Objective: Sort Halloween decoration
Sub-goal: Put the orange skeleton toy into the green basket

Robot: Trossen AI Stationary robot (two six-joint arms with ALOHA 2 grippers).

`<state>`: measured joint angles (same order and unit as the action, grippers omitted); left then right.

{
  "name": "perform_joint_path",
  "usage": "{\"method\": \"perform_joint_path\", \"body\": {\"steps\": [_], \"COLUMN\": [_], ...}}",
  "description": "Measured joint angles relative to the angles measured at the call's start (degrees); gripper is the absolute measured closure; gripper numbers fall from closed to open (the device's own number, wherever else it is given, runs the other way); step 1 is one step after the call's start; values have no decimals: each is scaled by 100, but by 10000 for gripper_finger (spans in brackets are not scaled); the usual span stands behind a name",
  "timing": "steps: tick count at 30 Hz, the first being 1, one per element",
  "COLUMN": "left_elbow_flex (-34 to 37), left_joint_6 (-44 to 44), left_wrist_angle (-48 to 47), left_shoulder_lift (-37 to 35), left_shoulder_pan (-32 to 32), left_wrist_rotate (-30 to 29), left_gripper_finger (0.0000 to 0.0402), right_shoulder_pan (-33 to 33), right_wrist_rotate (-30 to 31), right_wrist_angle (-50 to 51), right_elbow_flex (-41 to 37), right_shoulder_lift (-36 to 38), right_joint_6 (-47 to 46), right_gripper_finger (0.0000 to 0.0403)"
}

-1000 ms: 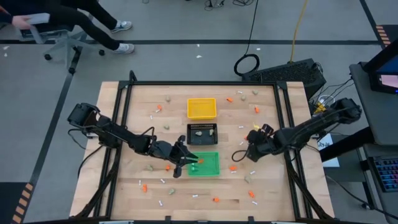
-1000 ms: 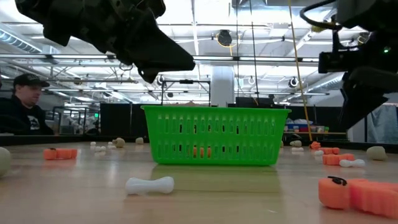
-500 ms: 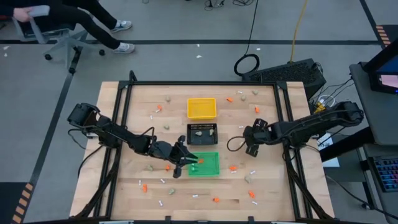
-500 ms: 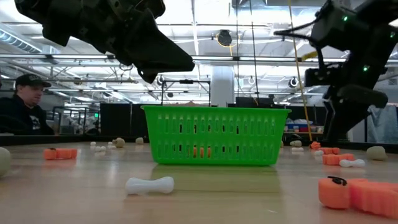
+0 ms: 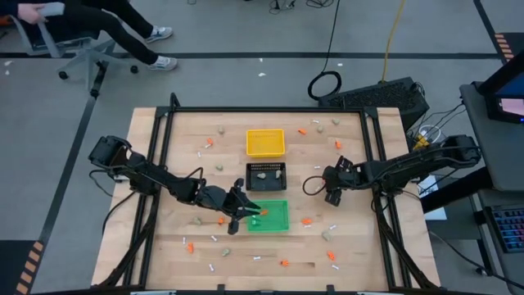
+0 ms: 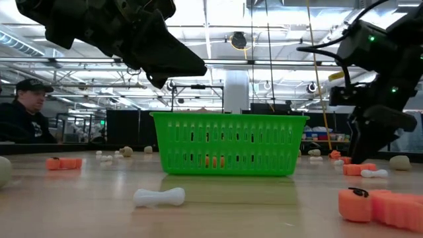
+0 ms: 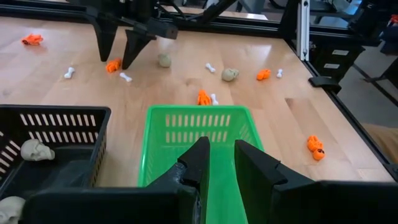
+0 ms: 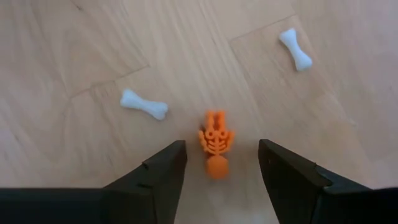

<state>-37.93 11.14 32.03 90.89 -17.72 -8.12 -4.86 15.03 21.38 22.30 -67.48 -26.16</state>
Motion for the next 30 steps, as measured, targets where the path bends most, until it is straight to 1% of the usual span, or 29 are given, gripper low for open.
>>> {"method": "perform_joint_path", "body": {"steps": [2,4,13,17,20,23,27,30], "left_elbow_flex": [0,0,0,0,0,0,0,0], "left_joint_6": [-2,-2,-2,-2,-2,-2,-2,-2], "left_wrist_angle": [0,0,1,2,2,0,0,0], "left_shoulder_lift": [0,0,1,2,2,2,2,2], "left_shoulder_pan": [0,0,0,0,0,0,0,0], "left_wrist_rotate": [0,0,0,0,-2,-2,-2,-2], "left_gripper_finger": [328,328,328,328,328,328,328,328], "right_shoulder_pan": [0,0,-13,-13,-64,-185,-467,-724], "right_wrist_rotate": [-10,-22,-33,-105,-179,-192,-435,-390], "right_wrist_angle": [-14,-15,-41,-55,-89,-165,-247,-549], "right_elbow_flex": [-64,-95,-108,-108,-111,-128,-156,-137], "right_shoulder_lift": [-1,-5,-12,-11,77,302,782,1157], "right_joint_6": [-79,-141,-161,-157,-158,-159,-183,-188], "right_gripper_finger": [215,230,346,382,391,389,386,386]}}
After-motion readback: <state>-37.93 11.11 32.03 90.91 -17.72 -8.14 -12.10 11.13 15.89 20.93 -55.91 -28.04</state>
